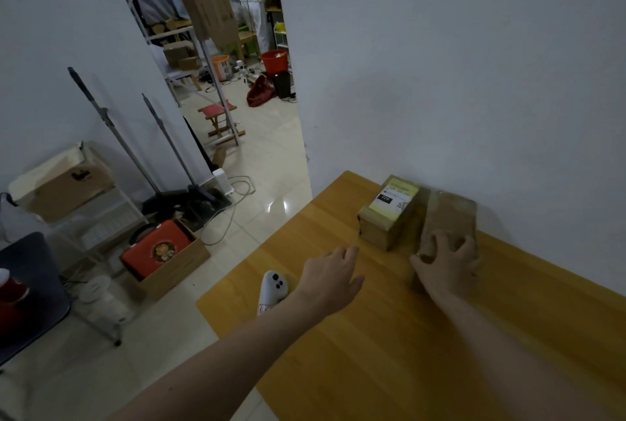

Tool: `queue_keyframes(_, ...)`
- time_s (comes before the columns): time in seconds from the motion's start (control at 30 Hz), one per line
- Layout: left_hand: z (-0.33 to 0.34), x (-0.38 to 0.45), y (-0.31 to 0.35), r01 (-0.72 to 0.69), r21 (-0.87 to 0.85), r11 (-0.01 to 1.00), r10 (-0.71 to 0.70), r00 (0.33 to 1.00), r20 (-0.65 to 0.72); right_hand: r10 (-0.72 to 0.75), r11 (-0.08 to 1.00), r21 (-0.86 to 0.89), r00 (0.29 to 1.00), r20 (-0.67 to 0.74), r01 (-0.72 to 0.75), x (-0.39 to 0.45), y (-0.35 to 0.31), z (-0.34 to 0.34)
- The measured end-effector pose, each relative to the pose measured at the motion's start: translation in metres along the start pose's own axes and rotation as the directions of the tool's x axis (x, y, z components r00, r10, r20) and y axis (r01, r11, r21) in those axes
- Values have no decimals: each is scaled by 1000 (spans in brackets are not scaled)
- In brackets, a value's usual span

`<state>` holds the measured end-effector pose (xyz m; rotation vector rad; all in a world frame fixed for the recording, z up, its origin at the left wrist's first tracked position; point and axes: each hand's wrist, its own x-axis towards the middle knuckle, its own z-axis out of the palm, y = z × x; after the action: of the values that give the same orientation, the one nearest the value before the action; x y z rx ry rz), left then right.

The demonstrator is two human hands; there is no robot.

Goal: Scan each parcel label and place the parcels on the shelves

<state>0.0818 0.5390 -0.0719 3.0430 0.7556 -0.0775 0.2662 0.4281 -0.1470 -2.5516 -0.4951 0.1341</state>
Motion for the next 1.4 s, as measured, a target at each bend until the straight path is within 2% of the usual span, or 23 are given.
queue_keyframes(0.13,-10,-20,24,-13,5,1000,13,1000,-3,72,989,132,995,-62,-63,-26,26,-26)
queue_keyframes(0.23,-19,-39,47,-21,3,1000,21,1000,1,120,942,324,988,-100,-82,-43,51,-50)
queue_keyframes(0.33,-27,-64,75,-23,2,1000,23,1000,-11,263,757,615,965,25,-222,-69,80,-77)
queue_keyframes(0.4,-33,-84,97,-24,-11,1000,24,999,-24,275,610,748,955,112,-264,-93,105,-96)
queue_keyframes(0.5,-47,-124,135,-22,-110,994,15,998,-65,231,380,891,958,170,-250,-140,143,-141)
queue_keyframes(0.6,-62,-178,180,-22,-274,961,-8,994,-109,174,152,955,958,227,-254,-201,178,-196)
queue_keyframes(0.77,-80,-270,265,-69,-501,863,-4,989,-145,131,4,974,966,223,-226,-309,236,-289)
queue_keyframes(0.87,-87,-318,311,-117,-591,798,26,987,-160,38,26,986,986,162,-163,-368,268,-334)
queue_keyframes(0.93,-91,-347,338,-133,-653,746,47,988,-149,10,73,990,993,119,-120,-402,287,-359)
queue_keyframes(1.03,-98,-387,370,-137,-754,643,70,990,-121,-10,81,994,997,72,-71,-443,310,-386)
queue_keyframes(1.1,-102,-411,388,-143,-828,542,93,990,-111,-15,72,997,999,44,-43,-464,321,-398)
queue_keyframes(1.17,-101,-429,403,-143,-913,382,132,986,-99,-26,69,998,1000,14,-12,-483,332,-405)
queue_keyframes(1.27,-98,-443,419,-58,-982,180,191,981,-23,-3,76,997,1000,-12,12,-505,346,-410)
queue_keyframes(1.4,-97,-445,430,90,-994,68,314,944,107,50,70,997,999,-20,16,-521,357,-410)
